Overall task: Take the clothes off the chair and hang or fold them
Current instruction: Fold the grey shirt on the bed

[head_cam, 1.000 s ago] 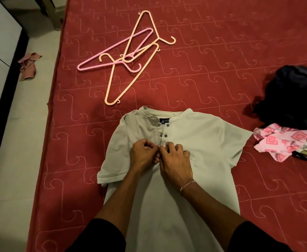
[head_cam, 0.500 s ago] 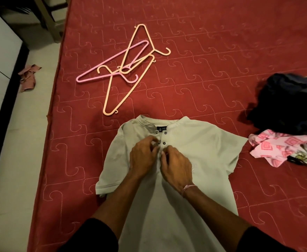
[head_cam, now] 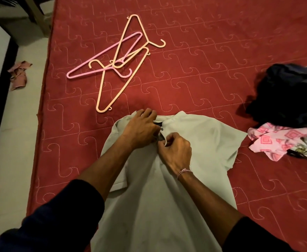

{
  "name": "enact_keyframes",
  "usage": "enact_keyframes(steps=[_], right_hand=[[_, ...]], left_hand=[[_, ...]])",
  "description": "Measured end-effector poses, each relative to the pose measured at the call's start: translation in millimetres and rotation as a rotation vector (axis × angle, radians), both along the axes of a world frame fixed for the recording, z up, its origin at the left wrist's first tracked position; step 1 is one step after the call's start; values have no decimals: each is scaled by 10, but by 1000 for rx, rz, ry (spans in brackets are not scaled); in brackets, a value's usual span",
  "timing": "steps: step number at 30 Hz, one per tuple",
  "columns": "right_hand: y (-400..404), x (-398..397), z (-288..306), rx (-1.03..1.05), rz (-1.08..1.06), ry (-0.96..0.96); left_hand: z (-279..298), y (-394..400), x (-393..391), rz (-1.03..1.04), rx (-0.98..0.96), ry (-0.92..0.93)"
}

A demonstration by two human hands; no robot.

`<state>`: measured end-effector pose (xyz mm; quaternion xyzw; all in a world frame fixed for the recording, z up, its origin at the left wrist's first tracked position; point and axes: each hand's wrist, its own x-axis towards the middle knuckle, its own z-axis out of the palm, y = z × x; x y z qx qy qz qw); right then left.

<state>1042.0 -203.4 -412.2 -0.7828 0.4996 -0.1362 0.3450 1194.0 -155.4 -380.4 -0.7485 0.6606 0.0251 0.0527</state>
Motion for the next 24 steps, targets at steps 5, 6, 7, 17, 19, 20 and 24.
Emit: enact_keyframes(steps=[5, 6, 7, 17, 19, 20, 24], right_hand=[[129, -120, -98, 127, -146, -304], [154, -146, -123, 187, -181, -365], [178, -168, -145, 253, -211, -422], [225, -221, -146, 539, -260, -618], [214, -233, -163, 540, -258, -613], [213, -235, -170, 539, -260, -609], [213, -249, -206, 532, -241, -603]], left_hand=[[157, -101, -23, 95, 111, 217], [176, -106, -26, 132, 101, 228], [184, -105, -18, 182, 102, 263], [95, 18, -102, 755, 140, 986], [83, 34, -121, 860, 142, 1054], [71, 40, -129, 899, 140, 1085], [24, 73, -177, 1002, 101, 1176]])
